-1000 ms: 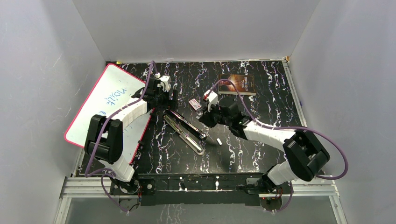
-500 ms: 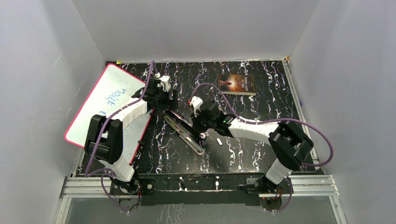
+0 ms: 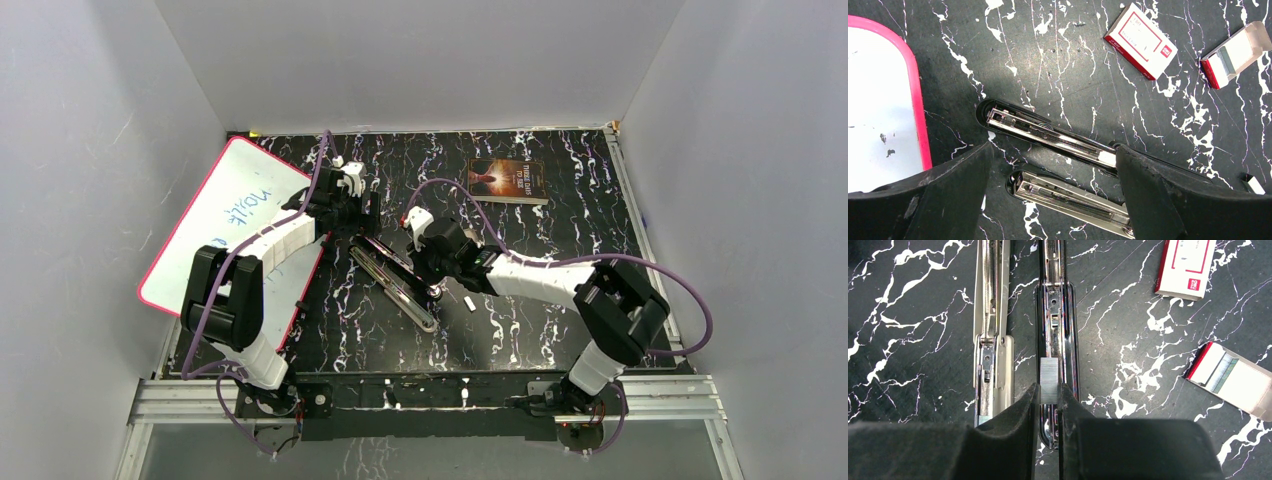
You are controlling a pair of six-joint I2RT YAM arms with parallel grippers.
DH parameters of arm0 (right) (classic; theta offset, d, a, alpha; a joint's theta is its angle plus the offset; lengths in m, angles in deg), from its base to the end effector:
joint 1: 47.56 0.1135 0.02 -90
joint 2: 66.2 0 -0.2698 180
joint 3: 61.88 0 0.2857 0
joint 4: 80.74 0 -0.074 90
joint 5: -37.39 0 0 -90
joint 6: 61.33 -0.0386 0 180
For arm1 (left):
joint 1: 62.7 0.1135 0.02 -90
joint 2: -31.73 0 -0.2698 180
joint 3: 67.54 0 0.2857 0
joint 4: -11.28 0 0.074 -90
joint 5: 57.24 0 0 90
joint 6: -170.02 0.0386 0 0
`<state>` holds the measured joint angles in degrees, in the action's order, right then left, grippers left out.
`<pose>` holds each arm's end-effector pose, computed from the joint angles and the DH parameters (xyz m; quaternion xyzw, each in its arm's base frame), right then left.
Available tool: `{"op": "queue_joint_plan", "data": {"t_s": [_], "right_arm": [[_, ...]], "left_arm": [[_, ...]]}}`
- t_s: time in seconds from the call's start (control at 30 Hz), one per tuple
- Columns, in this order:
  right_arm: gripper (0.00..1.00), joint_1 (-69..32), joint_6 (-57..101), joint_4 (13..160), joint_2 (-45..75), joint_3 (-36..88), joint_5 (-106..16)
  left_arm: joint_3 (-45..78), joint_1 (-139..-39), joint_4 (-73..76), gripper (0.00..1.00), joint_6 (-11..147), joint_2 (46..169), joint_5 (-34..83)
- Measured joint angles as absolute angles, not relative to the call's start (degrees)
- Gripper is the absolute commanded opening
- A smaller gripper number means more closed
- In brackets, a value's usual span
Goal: Load the staples into the stapler
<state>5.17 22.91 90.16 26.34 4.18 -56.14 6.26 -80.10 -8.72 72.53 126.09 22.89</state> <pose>0.2315 0.3003 0.1902 -0.3413 0.8209 0.1994 0.4122 0.3732 -0.1239 0.2093 0.1140 0.8985 -0.1661 0.3900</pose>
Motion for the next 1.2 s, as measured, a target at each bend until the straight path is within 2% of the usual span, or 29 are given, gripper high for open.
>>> {"op": "queue_joint_plan", "data": {"t_s": [1.2], "right_arm": [[0.00, 5.17, 22.91, 89.73, 29.22, 5.23, -56.36]], "left_arm": [[6.26, -80.10, -8.83, 0.92, 72.56, 126.09, 22.89]]}}
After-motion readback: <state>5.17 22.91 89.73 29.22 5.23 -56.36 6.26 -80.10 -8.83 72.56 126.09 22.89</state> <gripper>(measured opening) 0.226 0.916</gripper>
